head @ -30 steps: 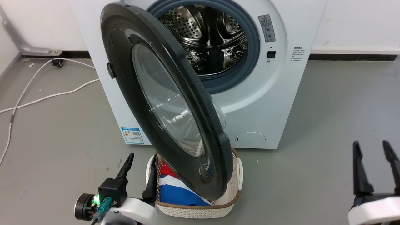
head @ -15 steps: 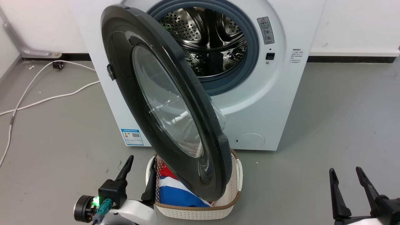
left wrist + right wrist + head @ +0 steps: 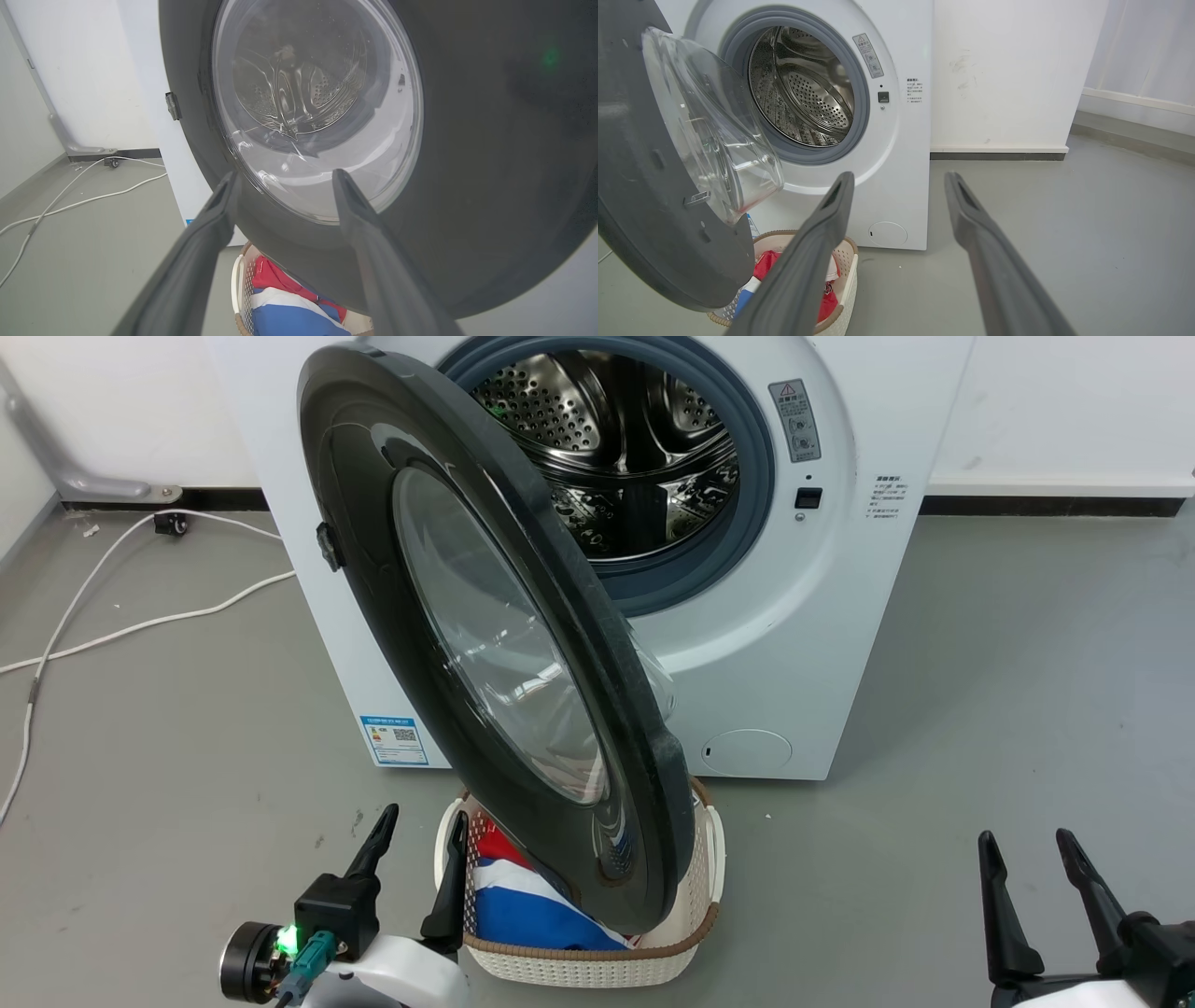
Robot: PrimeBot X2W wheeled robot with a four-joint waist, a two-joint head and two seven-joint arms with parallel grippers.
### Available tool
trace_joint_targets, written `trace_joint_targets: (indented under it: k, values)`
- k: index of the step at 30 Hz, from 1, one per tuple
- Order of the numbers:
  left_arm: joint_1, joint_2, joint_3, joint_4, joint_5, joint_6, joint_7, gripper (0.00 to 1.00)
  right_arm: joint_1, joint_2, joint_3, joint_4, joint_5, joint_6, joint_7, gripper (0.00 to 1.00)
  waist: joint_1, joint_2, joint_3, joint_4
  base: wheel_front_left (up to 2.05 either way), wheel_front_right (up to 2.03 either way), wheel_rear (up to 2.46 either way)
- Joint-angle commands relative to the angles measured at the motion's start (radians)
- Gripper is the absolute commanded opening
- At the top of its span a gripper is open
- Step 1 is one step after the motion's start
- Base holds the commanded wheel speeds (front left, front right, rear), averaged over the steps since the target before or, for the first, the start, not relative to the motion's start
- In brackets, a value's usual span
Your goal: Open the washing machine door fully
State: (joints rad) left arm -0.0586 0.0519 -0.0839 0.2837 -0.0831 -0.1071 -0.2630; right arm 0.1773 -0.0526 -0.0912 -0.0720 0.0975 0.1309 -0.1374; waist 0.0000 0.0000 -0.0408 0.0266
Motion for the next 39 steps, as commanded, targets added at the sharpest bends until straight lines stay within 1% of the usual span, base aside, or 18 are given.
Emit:
trace_joint_targets:
  k: [1,5,6,7,8,9,13,17,22,23,24,25,28,30,32,35,39]
  values:
    - [0.009,0.001,0.003,0.002,0.004,-0.003,-0.002,1.00,-0.015,0.003,0.001,0.000,0.002,0.000,-0.003,1.00,0.0000,0.0000,0.000,-0.001,0.00,0.00,0.00]
    - [0.006,0.001,0.004,0.006,0.006,-0.004,-0.002,1.00,-0.014,0.004,0.004,0.005,-0.005,0.000,-0.001,1.00,0.0000,0.0000,0.001,-0.001,0.00,0.00,0.00]
    - [0.005,0.001,0.005,0.007,0.006,-0.004,-0.002,0.93,-0.014,0.004,0.005,0.005,-0.011,0.000,-0.002,1.00,0.0000,0.0000,0.001,-0.001,0.00,0.00,0.00]
    - [0.004,0.001,0.005,0.010,0.005,-0.004,-0.002,0.43,-0.014,0.004,0.005,0.006,-0.012,0.000,-0.002,1.00,0.0000,0.0000,0.001,0.000,0.00,0.00,0.00]
    - [0.002,0.000,0.004,0.012,0.004,-0.004,-0.002,0.04,-0.013,0.004,0.006,0.007,-0.010,0.000,-0.001,1.00,0.0000,0.0000,0.001,0.000,0.00,0.00,0.00]
    - [0.000,0.000,0.004,0.014,0.002,-0.005,-0.002,0.00,-0.013,0.004,0.006,0.007,-0.011,0.000,-0.001,1.00,0.0000,0.0000,0.001,0.000,0.00,0.00,0.00]
    - [-0.008,0.000,0.010,0.012,-0.002,0.001,-0.002,0.00,-0.012,0.004,0.007,0.005,-0.011,0.000,0.002,1.00,0.0000,0.0000,-0.001,0.000,0.00,0.00,0.00]
    - [-0.032,0.000,0.011,-0.020,-0.019,0.006,-0.002,0.00,-0.009,0.004,0.006,0.000,-0.008,0.000,0.010,1.00,0.0000,0.0000,-0.001,0.001,0.00,0.00,0.00]
    - [-0.071,-0.001,0.007,-0.078,-0.031,0.013,-0.002,0.00,-0.009,0.004,0.003,0.003,-0.008,0.000,0.010,1.00,0.0000,0.0000,-0.005,0.004,0.00,0.00,0.00]
    - [-0.103,-0.001,0.000,-0.127,-0.039,0.018,-0.002,0.00,-0.009,0.004,0.000,0.004,-0.009,0.000,0.012,1.00,0.0000,0.0000,-0.006,0.007,0.00,0.00,0.00]
    - [-0.103,-0.001,0.000,-0.127,-0.039,0.018,-0.002,0.00,-0.009,0.004,0.000,0.004,-0.009,0.000,0.012,1.00,0.0000,0.0000,-0.006,0.007,0.00,0.00,0.00]
    - [-0.131,-0.001,-0.011,-0.177,-0.044,0.023,-0.002,0.00,-0.010,0.004,-0.002,0.006,-0.013,0.000,0.013,1.00,0.0000,0.0000,-0.008,0.011,0.00,0.00,0.00]
    - [-0.188,-0.002,-0.039,-0.254,-0.065,0.037,-0.002,0.00,-0.013,0.003,-0.002,0.005,-0.018,0.000,0.015,1.00,0.0000,0.0000,-0.010,0.015,0.00,0.00,0.00]
    - [-0.204,-0.002,-0.051,-0.276,-0.074,0.041,-0.002,0.00,-0.013,0.003,-0.002,0.006,-0.017,0.000,0.017,1.00,0.0000,0.0000,-0.011,0.016,0.00,0.00,0.00]
    - [-0.234,-0.002,-0.077,-0.320,-0.081,0.054,-0.002,0.00,-0.014,0.003,-0.001,0.004,-0.017,0.000,0.018,1.00,0.0000,0.0000,-0.014,0.017,0.00,0.00,0.00]
    - [-0.273,-0.002,-0.126,-0.377,-0.104,0.070,0.004,0.00,-0.011,0.003,-0.001,0.002,-0.018,0.000,0.019,1.00,0.0000,0.0000,-0.017,0.016,0.00,0.00,0.00]
    - [-0.299,-0.002,-0.220,-0.452,-0.143,0.087,0.033,0.00,-0.004,0.003,-0.003,0.004,-0.025,0.000,0.023,1.00,0.0000,0.0000,-0.021,0.014,0.00,0.00,0.00]
